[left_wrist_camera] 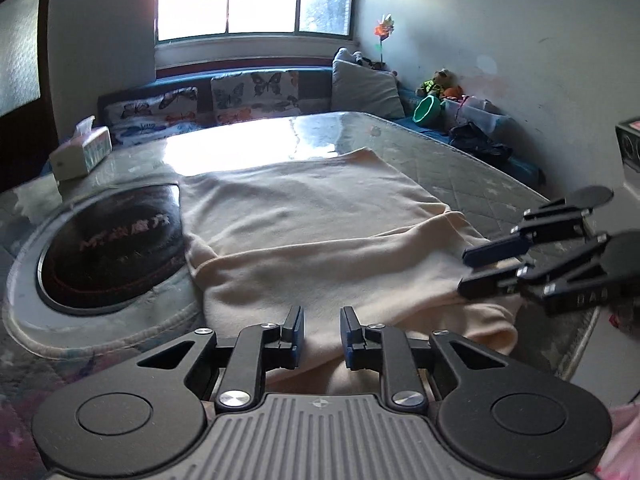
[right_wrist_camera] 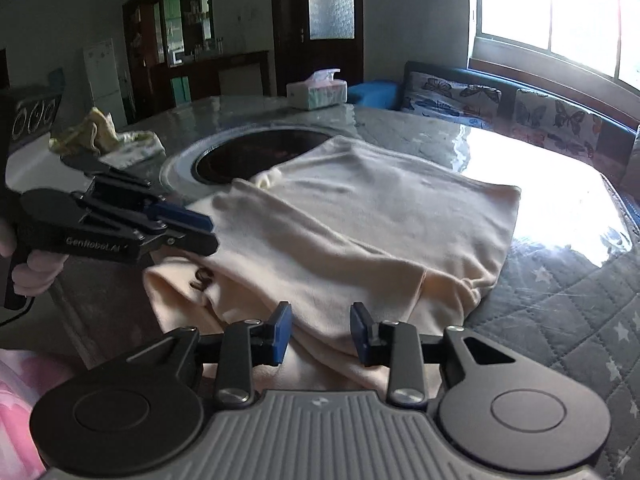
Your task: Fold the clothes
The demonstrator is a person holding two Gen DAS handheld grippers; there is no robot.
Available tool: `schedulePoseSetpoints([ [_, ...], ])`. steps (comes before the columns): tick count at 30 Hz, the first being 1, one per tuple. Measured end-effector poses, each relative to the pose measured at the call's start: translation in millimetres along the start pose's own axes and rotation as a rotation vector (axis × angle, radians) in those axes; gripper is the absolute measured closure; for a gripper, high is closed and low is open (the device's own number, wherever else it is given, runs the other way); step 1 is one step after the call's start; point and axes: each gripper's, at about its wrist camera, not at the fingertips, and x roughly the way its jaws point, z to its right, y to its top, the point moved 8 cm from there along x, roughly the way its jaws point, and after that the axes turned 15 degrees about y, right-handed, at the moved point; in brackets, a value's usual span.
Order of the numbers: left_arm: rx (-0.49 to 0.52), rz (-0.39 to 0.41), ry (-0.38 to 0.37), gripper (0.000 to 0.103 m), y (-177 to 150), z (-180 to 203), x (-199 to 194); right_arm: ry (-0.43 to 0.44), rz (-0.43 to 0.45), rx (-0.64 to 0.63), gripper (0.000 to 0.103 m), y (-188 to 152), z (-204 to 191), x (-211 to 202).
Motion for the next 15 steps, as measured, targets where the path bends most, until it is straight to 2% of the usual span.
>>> schedulePoseSetpoints([
  [6,0.096,0.015,0.018,0.078,-15.7,-8.6,-27.1,-0.001,-0.029,-0.038,0.067,-3.7,-6.0,-13.2],
  [10,0.205,0.034,0.028,0.076,-31.6,1.4,-40.0,-0.006,-0.061,-0.067,0.067,-10.8,-10.2,-19.0],
  [15,0.306,0.084,0.026,0.073,-37.8,18.8,-41.0,-0.011,-0.090,-0.099,0.060,-17.8,-14.9,-25.3],
])
